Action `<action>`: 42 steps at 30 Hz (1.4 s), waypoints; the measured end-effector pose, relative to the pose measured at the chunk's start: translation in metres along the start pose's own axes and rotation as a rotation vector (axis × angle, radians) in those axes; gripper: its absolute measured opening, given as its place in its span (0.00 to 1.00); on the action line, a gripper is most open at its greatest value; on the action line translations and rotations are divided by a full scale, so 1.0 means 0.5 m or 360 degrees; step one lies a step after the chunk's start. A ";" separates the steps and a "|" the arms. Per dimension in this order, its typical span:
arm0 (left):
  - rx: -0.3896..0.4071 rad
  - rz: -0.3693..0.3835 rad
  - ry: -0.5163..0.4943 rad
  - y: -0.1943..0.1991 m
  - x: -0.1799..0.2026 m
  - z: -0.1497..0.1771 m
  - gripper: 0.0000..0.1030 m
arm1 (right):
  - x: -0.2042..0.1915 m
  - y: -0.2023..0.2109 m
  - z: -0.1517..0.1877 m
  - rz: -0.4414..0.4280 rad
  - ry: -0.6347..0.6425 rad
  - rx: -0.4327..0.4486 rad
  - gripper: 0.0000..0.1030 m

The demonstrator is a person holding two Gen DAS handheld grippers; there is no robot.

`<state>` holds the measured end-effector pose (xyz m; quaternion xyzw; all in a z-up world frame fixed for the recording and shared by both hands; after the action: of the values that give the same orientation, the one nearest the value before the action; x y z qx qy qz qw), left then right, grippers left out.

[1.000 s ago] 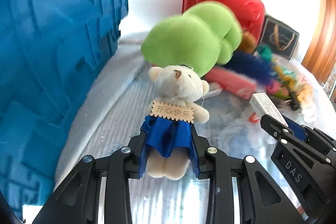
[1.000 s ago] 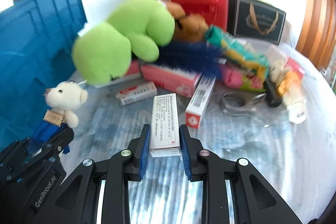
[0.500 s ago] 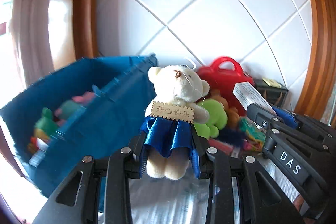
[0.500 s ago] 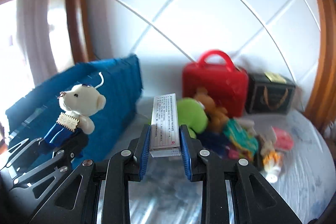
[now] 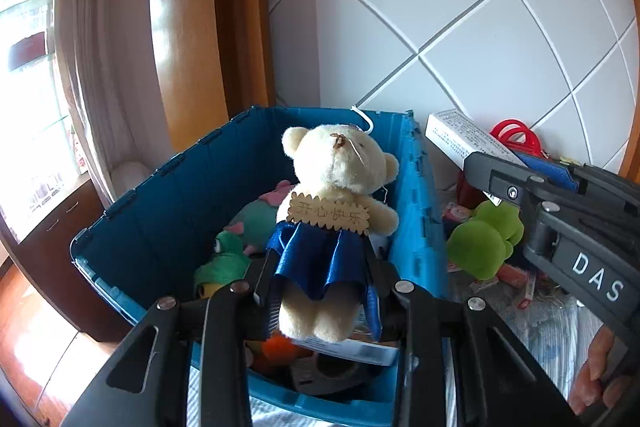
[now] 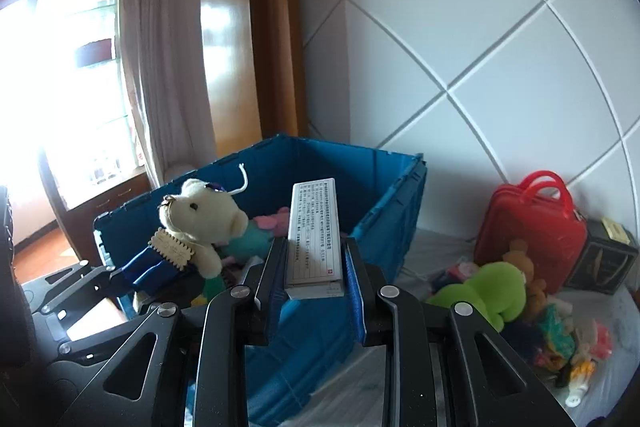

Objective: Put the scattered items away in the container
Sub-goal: 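Lift the teddy bear and medicine box and carry them over the crate, then open both tools over the crate to drop the bear and box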

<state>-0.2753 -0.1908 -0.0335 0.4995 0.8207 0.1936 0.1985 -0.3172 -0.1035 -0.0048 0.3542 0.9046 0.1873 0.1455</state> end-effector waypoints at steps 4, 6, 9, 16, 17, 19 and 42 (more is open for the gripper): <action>-0.0135 0.0047 -0.0040 -0.086 -0.081 0.007 0.31 | -0.059 -0.099 -0.007 0.0076 -0.0019 -0.0136 0.26; -0.0230 0.0120 -0.0073 -0.126 -0.097 0.017 0.31 | -0.072 -0.151 0.007 0.0116 -0.0059 -0.0233 0.26; -0.0358 0.0191 -0.0125 -0.175 -0.104 0.040 0.31 | -0.080 -0.214 0.034 0.0207 -0.0083 -0.0383 0.26; -0.0564 0.0331 -0.0227 -0.220 -0.085 0.102 0.31 | -0.072 -0.286 0.092 0.0403 -0.0074 -0.0660 0.26; -0.0572 0.0339 -0.0243 -0.222 -0.085 0.106 0.31 | -0.070 -0.289 0.098 0.0415 -0.0080 -0.0678 0.26; -0.0587 0.0361 -0.0265 -0.226 -0.085 0.109 0.31 | -0.067 -0.295 0.105 0.0442 -0.0077 -0.0708 0.26; -0.0416 0.0355 -0.0322 -0.171 -0.100 0.091 0.75 | -0.066 -0.237 0.043 0.0593 0.0029 -0.0535 0.70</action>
<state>-0.2941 -0.2666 -0.1096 0.5742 0.7041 0.2681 0.3205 -0.3549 -0.2020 -0.0721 0.4839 0.7811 0.3620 0.1572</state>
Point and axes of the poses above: each gripper's, at about its wrist camera, not at the fingertips, and y roughly against the way its jaws point, x to its right, z to its underside, the point moved 10 cm from there along -y, roughly the way its jaws point, and after that the axes turned 11 degrees about -z, right-handed, at the moved point
